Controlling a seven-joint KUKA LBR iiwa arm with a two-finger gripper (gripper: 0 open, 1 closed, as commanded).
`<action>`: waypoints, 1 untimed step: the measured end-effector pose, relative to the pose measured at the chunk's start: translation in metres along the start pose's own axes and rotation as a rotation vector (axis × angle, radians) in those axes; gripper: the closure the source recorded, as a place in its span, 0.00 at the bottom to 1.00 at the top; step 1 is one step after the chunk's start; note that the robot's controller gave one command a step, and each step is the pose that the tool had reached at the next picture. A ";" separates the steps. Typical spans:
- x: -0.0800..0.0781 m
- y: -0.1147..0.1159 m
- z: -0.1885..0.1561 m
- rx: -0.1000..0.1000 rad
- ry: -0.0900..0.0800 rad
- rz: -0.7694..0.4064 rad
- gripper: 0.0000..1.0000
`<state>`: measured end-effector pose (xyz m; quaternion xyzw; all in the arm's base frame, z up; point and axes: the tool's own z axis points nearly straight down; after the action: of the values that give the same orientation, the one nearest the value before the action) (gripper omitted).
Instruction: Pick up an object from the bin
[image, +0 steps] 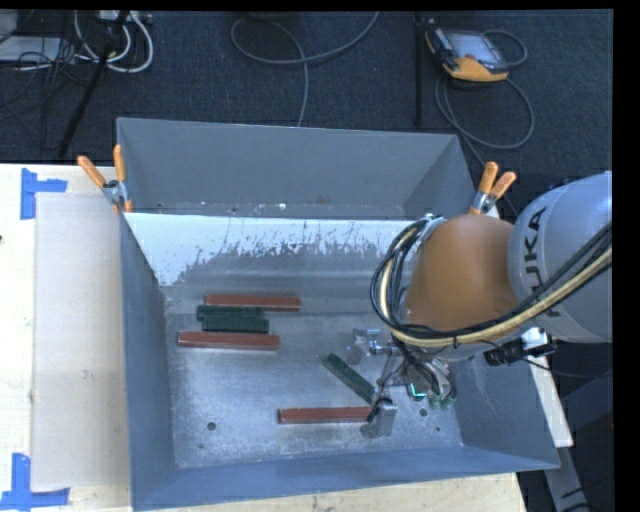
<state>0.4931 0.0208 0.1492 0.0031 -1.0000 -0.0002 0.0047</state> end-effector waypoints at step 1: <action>-0.002 0.000 -0.003 0.000 -0.007 0.001 0.00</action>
Offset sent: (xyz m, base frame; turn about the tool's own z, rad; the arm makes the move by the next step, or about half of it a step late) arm -0.0050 0.0087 -0.0792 0.1392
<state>0.4950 0.0206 0.1527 0.0026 -1.0000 -0.0002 0.0009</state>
